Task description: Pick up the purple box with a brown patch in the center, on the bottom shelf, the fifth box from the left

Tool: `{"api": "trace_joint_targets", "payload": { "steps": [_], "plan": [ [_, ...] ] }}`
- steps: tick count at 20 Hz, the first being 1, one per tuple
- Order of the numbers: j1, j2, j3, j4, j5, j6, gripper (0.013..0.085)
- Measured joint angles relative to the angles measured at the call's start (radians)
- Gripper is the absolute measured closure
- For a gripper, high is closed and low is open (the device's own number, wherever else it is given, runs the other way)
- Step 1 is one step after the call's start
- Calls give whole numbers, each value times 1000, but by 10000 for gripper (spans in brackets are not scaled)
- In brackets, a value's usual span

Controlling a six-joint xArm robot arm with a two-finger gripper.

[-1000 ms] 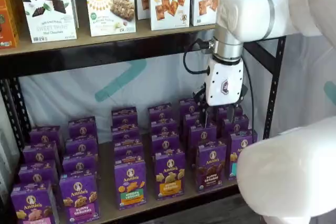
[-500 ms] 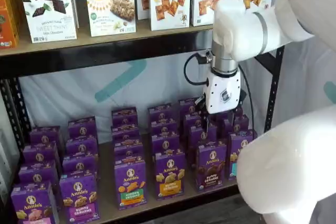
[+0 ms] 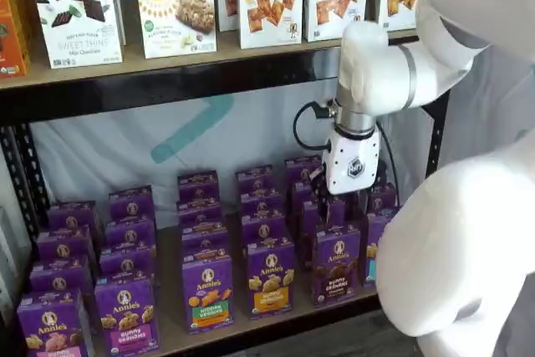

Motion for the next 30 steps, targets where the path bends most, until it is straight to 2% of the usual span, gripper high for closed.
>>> {"api": "trace_joint_targets", "payload": {
  "steps": [9, 14, 18, 21, 30],
  "plan": [
    [-14, 193, -11, -9, -191, -9, 130],
    [-15, 297, -29, -43, -295, 20, 130],
    [-20, 386, -63, -87, -345, 56, 130],
    [-30, 457, -90, -106, -387, 65, 130],
    [-73, 638, -181, -93, -488, 11, 130]
  ]
}}
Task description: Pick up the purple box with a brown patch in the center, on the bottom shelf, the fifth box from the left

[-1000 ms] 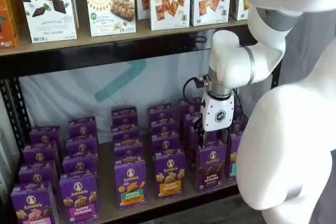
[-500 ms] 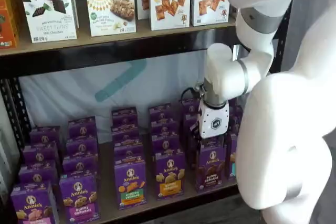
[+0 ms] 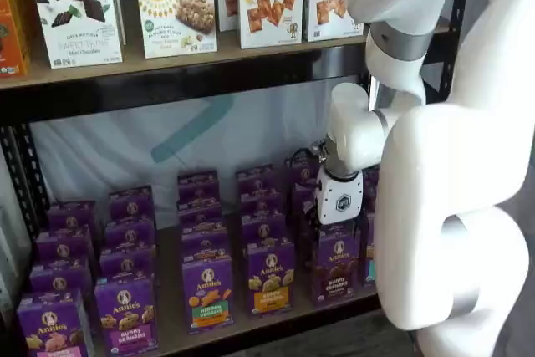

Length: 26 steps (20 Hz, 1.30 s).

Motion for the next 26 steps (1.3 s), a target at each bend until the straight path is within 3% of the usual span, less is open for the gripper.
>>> {"api": "trace_joint_targets", "payload": {
  "steps": [11, 22, 26],
  "plan": [
    [-85, 185, -130, -100, -69, 14, 130],
    [-107, 361, -308, -27, -121, -79, 130],
    [-117, 412, -375, -23, -110, -93, 130]
  ]
}}
